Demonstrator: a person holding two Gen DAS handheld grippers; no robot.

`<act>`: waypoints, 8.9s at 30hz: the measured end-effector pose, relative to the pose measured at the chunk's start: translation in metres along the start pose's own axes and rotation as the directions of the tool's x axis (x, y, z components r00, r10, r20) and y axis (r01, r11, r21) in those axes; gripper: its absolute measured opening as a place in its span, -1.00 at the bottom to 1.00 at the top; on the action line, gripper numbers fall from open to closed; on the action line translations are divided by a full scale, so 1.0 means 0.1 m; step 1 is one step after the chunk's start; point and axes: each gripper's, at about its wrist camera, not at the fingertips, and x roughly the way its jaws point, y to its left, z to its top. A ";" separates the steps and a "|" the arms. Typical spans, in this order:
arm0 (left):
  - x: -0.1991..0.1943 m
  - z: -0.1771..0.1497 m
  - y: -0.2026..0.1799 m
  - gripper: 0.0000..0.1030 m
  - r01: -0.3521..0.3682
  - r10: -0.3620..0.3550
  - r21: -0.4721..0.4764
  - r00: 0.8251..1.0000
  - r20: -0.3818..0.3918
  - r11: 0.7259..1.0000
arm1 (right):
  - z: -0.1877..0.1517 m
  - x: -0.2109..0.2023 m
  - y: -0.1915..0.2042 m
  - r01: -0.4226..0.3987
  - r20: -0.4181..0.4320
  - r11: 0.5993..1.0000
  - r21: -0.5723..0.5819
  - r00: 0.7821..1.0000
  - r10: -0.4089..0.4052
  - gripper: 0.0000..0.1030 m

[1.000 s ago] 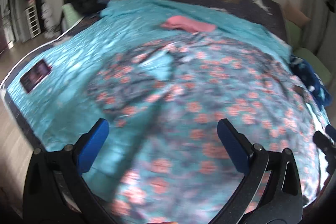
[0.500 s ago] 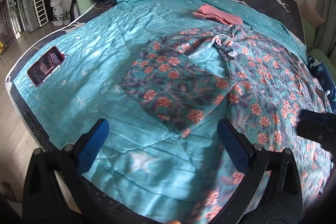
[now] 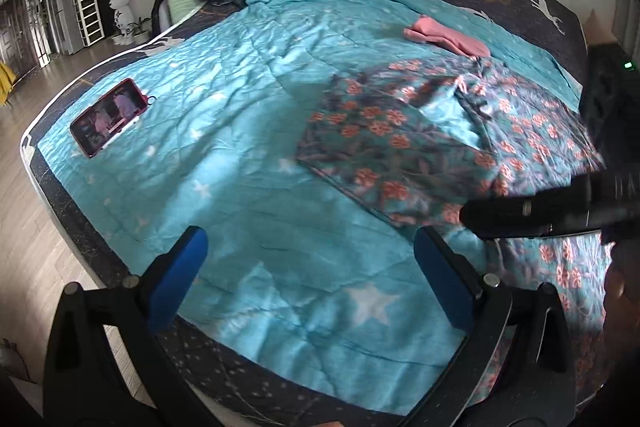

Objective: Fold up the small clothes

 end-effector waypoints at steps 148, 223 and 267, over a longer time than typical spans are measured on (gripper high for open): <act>0.97 1.01 -1.93 -0.12 0.297 -0.254 0.353 0.953 -0.165 0.887 | 2.39 -0.65 -1.01 0.349 0.058 0.896 -0.275 0.936 -0.347 0.17; 0.09 0.27 -4.62 0.11 0.587 -0.483 0.473 0.810 -0.333 0.657 | -3.77 -4.19 -4.20 -0.461 0.725 0.561 0.687 0.393 -0.565 -0.45; 0.82 0.64 -3.69 0.51 0.797 -0.686 -0.094 0.445 -0.575 0.596 | -0.69 -2.33 -1.69 0.499 0.483 0.858 -0.120 0.785 -0.388 -0.80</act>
